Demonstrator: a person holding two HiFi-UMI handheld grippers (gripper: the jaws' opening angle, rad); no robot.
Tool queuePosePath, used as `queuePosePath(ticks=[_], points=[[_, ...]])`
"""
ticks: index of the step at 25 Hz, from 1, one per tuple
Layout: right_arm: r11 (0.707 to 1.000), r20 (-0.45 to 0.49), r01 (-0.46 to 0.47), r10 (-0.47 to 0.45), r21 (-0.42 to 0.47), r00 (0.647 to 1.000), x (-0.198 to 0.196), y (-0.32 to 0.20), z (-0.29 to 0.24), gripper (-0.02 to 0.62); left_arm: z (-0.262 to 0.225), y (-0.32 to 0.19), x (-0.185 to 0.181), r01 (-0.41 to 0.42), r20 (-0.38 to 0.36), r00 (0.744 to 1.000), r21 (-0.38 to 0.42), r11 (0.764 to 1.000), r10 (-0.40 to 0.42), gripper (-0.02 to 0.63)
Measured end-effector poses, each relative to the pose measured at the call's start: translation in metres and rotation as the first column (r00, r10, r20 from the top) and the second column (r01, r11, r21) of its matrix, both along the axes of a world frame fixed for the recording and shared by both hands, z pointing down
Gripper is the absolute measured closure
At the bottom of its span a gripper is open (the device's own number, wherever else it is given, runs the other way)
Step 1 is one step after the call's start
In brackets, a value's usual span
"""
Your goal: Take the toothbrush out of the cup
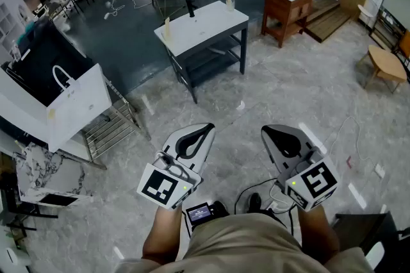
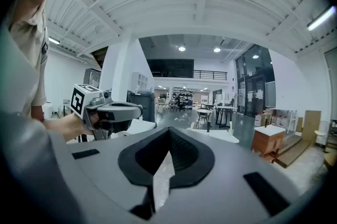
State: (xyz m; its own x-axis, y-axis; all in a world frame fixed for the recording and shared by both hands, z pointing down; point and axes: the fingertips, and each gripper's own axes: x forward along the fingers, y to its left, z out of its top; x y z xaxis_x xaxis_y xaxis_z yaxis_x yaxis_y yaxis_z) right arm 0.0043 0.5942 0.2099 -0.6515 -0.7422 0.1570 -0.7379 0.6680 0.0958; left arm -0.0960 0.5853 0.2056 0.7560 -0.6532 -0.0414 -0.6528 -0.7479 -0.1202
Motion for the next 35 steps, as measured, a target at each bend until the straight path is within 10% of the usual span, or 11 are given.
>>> queuePosePath(ticks=[35], points=[[0.999,0.016,-0.031,0.032,-0.024,0.999,-0.029,-0.059,0.013,0.591,0.023,-0.058,-0.039,0.005,-0.018,1.0,-0.027,1.0,-0.006,0.599]])
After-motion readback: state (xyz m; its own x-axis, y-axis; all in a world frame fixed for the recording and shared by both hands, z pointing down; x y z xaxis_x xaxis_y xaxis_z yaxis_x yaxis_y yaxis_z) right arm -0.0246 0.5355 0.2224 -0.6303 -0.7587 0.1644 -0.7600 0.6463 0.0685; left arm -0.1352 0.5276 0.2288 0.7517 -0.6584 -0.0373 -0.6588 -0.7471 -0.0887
